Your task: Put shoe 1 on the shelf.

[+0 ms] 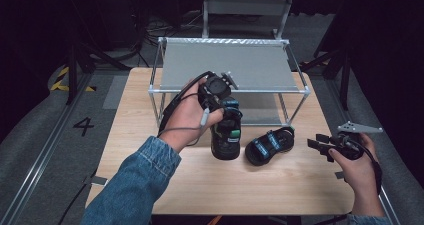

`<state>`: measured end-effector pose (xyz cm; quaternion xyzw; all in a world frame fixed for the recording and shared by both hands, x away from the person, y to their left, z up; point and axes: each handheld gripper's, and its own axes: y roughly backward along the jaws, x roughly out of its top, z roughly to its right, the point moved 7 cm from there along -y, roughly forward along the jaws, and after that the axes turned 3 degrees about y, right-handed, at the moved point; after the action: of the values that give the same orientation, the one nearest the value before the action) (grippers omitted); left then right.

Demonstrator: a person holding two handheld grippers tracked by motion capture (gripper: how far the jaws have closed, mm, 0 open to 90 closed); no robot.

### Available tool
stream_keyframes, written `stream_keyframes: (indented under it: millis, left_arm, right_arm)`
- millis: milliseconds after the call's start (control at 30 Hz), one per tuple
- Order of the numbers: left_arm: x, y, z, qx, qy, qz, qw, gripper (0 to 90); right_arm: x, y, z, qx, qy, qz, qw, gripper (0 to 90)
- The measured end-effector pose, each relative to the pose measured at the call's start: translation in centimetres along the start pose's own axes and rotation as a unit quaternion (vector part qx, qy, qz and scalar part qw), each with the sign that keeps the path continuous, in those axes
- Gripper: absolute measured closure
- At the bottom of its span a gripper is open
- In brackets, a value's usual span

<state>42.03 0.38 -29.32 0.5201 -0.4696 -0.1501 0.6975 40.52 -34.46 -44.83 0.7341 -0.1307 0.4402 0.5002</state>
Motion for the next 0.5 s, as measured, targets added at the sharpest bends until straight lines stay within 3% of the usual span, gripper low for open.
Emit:
stream_keyframes:
  millis: [300, 500]
  left_arm:
    - [1.6, 2.2, -1.0, -0.009, 0.012, 0.029, 0.9995, 70.9]
    - [2.8, 3.3, -2.2, 0.001, 0.020, 0.041, 0.9989, 70.8]
  right_arm:
    - [-0.1, -0.1, 0.0, 0.002, -0.001, -0.003, 1.0000, 50.7]
    - [-0.1, -0.1, 0.0, 0.003, -0.002, -0.003, 1.0000, 50.7]
